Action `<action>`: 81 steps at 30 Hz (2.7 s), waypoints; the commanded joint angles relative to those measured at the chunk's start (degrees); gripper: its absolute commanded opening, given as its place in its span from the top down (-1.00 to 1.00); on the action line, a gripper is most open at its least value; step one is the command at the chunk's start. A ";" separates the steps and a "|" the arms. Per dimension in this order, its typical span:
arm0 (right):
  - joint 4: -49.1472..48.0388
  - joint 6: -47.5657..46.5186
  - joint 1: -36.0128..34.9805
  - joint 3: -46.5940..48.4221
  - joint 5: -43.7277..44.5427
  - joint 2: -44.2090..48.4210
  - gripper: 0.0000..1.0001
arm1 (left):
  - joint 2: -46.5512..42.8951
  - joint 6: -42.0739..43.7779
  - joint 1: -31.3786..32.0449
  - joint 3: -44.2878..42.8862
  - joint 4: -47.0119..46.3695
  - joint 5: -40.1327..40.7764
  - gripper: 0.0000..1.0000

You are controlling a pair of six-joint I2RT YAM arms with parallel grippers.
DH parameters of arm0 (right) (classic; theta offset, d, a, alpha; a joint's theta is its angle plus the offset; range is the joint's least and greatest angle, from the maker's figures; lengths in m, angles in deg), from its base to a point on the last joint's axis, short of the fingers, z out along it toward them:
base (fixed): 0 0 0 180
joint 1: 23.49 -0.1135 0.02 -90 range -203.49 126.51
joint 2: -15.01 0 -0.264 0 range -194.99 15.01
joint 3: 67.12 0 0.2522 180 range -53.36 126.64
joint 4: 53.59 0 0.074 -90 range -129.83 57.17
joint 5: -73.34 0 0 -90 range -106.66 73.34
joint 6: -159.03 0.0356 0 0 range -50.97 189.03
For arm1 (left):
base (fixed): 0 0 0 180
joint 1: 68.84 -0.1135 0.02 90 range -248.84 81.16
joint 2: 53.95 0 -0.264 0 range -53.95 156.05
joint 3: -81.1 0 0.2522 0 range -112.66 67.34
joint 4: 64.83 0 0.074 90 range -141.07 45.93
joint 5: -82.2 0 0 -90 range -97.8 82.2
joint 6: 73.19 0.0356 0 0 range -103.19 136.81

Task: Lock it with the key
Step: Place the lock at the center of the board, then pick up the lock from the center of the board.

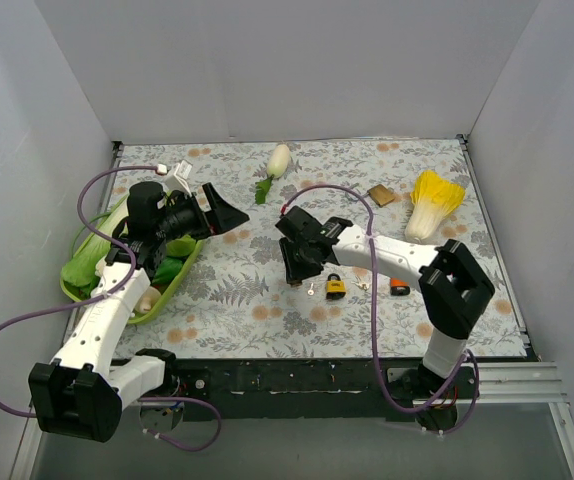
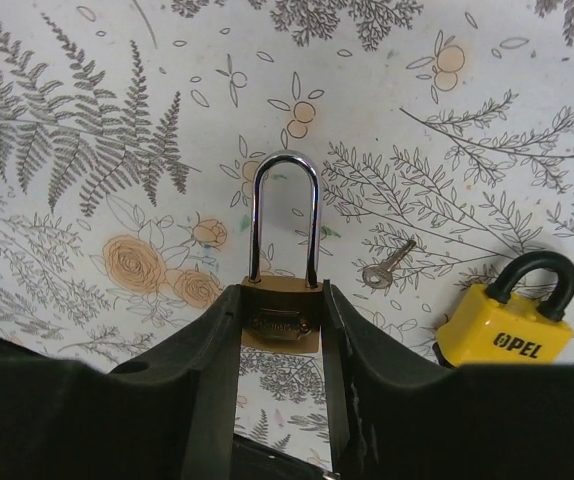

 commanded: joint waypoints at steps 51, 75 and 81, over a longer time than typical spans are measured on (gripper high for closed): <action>-9.76 -31.66 9.78 8.22 0.47 6.86 -0.91 | -1.03 6.25 -4.29 -5.36 3.68 -5.39 -0.96; 3.79 -62.00 46.54 32.13 -20.02 -22.04 -0.67 | 1.34 7.92 -4.29 -3.25 4.12 -12.42 -0.96; 3.35 -63.15 46.45 33.71 -18.88 -26.96 -0.64 | 1.87 8.19 -4.29 -3.34 3.94 -12.24 -0.96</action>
